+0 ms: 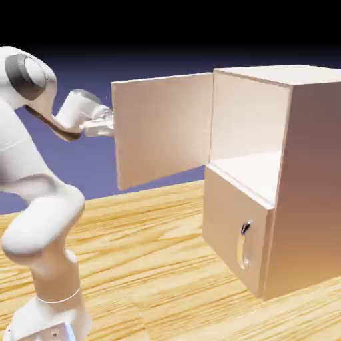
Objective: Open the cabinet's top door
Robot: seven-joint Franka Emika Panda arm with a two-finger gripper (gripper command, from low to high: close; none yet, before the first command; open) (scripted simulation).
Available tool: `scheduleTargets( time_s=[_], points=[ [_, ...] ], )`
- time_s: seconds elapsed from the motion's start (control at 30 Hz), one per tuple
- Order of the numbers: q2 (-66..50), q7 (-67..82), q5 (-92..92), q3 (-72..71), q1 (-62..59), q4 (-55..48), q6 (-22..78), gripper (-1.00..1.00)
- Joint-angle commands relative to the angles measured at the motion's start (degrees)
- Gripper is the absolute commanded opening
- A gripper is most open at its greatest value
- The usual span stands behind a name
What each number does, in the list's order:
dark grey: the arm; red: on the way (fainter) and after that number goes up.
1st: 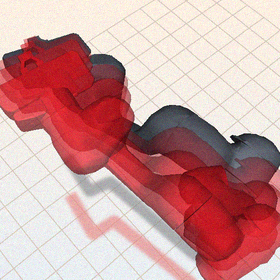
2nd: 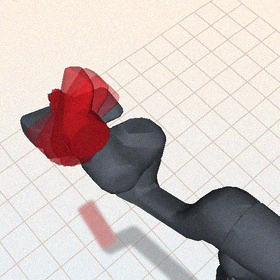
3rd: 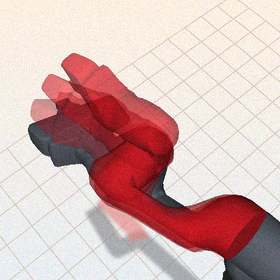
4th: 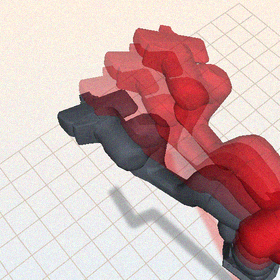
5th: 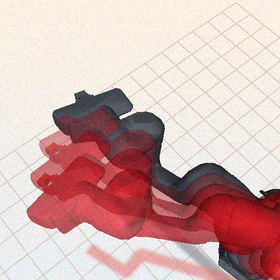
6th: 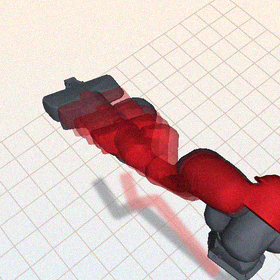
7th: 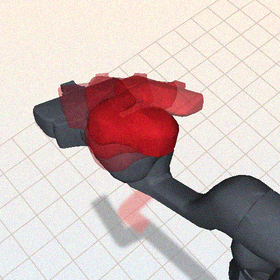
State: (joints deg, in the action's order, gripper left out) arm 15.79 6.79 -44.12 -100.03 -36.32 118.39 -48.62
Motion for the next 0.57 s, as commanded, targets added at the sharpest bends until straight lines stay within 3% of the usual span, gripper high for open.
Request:
scheduleTargets(
  time_s=[0.0, 0.13, 0.27, 0.3, 0.53],
  points=[
    [-2.08, -1.37, -0.64, -1.81, -1.04, -0.07, 1.17, -1.0],
    [-8.62, -6.05, -2.42, -9.9, -6.8, -1.68, 5.75, -1.0],
    [-1.82, -2.7, 0.74, -12.92, -12.86, -6.46, 5.26, -1.0],
    [-1.82, -2.7, 0.74, -12.92, -12.86, -6.46, 5.26, 1.0],
    [10.54, 5.22, 4.35, -15.96, -18.48, -15.78, 3.58, 1.0]
  ],
)
